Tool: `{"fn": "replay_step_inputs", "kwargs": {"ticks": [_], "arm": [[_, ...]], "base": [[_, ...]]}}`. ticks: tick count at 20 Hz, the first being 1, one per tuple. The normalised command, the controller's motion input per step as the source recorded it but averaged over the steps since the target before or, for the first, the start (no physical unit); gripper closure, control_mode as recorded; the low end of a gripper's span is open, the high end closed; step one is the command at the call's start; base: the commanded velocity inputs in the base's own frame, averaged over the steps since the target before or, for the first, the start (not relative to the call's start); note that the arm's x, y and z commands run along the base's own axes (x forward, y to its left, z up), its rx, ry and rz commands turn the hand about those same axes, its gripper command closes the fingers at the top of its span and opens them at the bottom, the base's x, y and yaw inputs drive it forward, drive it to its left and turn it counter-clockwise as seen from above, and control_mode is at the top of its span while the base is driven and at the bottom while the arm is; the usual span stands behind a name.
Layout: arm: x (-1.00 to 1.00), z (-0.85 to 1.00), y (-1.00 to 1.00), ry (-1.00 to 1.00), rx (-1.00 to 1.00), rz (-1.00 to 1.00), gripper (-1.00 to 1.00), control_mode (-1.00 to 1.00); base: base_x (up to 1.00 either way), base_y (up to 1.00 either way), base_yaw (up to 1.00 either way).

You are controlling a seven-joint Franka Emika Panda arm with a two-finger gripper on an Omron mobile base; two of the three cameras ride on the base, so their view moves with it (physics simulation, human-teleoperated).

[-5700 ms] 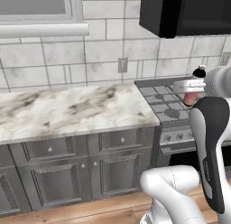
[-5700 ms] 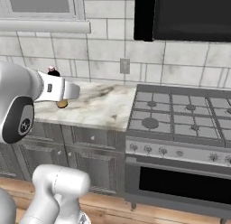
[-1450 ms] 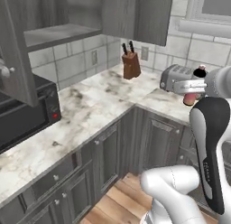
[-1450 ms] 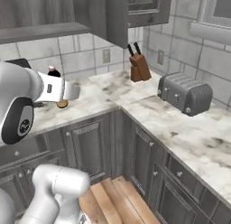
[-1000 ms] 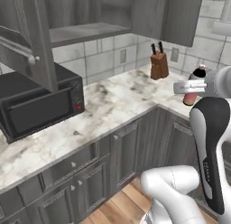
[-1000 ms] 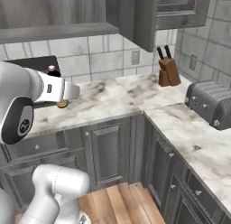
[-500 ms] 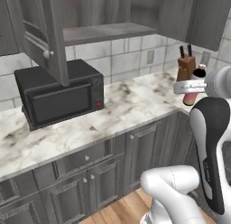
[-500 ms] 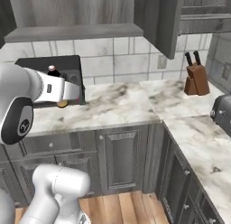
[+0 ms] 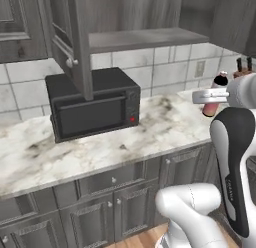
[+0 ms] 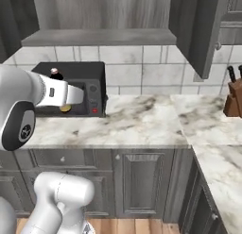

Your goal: Sort all alcoholic drinks to one cabinet, and non-alcoholic drinks to the other.

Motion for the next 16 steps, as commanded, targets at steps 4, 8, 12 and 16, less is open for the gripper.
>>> {"fn": "replay_step_inputs", "kwargs": {"ticks": [4, 8, 12, 16], "arm": [[0.0, 0.0, 0.0, 0.0, 0.0, 0.0, 1.0, 1.0], [0.0, 0.0, 0.0, 0.0, 0.0, 0.0, 1.0, 1.0], [0.0, 0.0, 0.0, 0.0, 0.0, 0.0, 1.0, 1.0], [0.0, 0.0, 0.0, 0.0, 0.0, 0.0, 1.0, 1.0]], "base": [[0.46, -0.27, 0.31], [0.39, -0.37, 0.3], [0.32, -0.42, 0.29], [0.28, -0.46, 0.29]]}}
